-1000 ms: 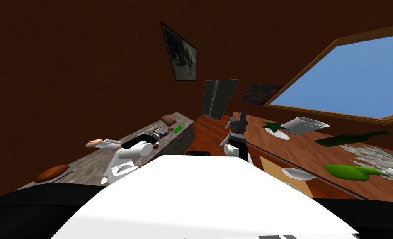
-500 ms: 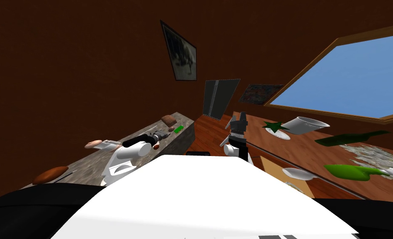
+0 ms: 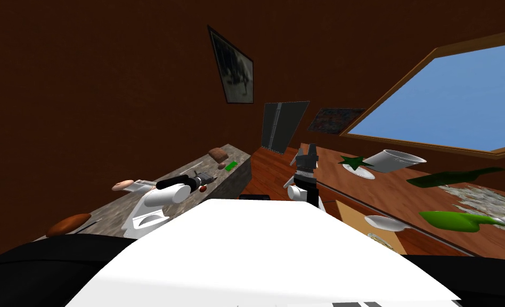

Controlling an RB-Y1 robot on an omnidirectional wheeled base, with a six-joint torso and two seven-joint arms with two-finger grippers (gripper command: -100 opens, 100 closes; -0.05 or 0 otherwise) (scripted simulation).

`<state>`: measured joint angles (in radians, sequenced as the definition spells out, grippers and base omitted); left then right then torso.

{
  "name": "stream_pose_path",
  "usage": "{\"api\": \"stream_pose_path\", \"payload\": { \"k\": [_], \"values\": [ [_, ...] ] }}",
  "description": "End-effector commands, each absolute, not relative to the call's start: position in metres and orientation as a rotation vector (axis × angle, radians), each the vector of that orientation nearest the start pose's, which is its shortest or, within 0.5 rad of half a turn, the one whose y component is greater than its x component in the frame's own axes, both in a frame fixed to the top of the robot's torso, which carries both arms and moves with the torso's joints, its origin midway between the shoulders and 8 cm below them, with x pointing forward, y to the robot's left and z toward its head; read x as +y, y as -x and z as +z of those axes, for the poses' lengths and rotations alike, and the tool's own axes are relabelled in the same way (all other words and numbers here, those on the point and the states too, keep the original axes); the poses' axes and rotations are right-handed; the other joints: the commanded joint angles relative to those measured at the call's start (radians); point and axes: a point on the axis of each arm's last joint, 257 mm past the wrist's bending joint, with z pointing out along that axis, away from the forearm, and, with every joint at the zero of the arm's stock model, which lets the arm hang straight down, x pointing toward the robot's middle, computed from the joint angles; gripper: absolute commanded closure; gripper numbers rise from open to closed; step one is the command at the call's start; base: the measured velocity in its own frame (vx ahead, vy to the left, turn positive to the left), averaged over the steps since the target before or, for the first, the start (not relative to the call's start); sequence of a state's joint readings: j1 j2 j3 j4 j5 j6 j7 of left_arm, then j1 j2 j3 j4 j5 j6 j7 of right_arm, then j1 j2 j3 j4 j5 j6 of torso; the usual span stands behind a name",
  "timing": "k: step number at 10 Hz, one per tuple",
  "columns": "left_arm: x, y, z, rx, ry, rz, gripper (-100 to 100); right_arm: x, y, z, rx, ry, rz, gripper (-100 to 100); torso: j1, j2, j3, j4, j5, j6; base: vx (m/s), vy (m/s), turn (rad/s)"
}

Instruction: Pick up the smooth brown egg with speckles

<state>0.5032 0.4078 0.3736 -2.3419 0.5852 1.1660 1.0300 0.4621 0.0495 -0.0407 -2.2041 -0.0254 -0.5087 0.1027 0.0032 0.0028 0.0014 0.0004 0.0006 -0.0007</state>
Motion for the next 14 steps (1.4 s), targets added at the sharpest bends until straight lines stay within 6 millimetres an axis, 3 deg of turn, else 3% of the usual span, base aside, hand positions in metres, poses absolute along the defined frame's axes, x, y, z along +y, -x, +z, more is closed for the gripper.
{"api": "stream_pose_path", "payload": {
  "k": [1,2,7,8,9,10,14],
  "values": [
    [0.405,-0.304,-0.281,0.565,2.692,-0.952,-100,-0.3,-0.356,0.005,0.601,-0.695,1.187,0,0.0,0.0,0.0,0.0,0.0,0.0,-0.012,0.044,0.008],
    [0.404,-0.303,-0.282,0.566,2.696,-0.945,-100,-0.3,-0.356,0.005,0.601,-0.695,1.187,0,0.0,0.0,0.0,0.0,0.0,0.0,-0.013,0.03,0.004],
    [0.408,-0.251,-0.321,0.533,2.868,-0.693,-100,-0.3,-0.356,0.005,0.601,-0.695,1.187,0,0.002,0.002,0.001,0.0,0.0,0.0,-0.029,0.063,0.033],
    [0.41,-0.26,-0.314,0.536,2.846,-0.727,-100,-0.3,-0.356,0.005,0.601,-0.695,1.187,0,0.002,0.002,0.001,0.001,0.0,0.0,-0.022,0.038,0.008],
    [0.41,-0.258,-0.315,0.536,2.851,-0.718,0,-0.3,-0.356,0.005,0.601,-0.695,1.187,0,0.0,0.001,0.001,0.0,0.0,0.0,-0.004,0.007,-0.003],
    [0.413,-0.26,-0.322,0.533,2.851,-0.717,-100,-0.3,-0.356,0.005,0.601,-0.695,1.187,0,-0.002,0.0,0.0,0.0,-0.001,0.0,0.007,-0.001,-0.014],
    [0.418,-0.263,-0.337,0.528,2.853,-0.71,-100,-0.3,-0.356,0.005,0.601,-0.695,1.187,0,-0.004,-0.002,-0.001,0.0,-0.001,0.0,0.022,-0.012,-0.012]
  ]
}}
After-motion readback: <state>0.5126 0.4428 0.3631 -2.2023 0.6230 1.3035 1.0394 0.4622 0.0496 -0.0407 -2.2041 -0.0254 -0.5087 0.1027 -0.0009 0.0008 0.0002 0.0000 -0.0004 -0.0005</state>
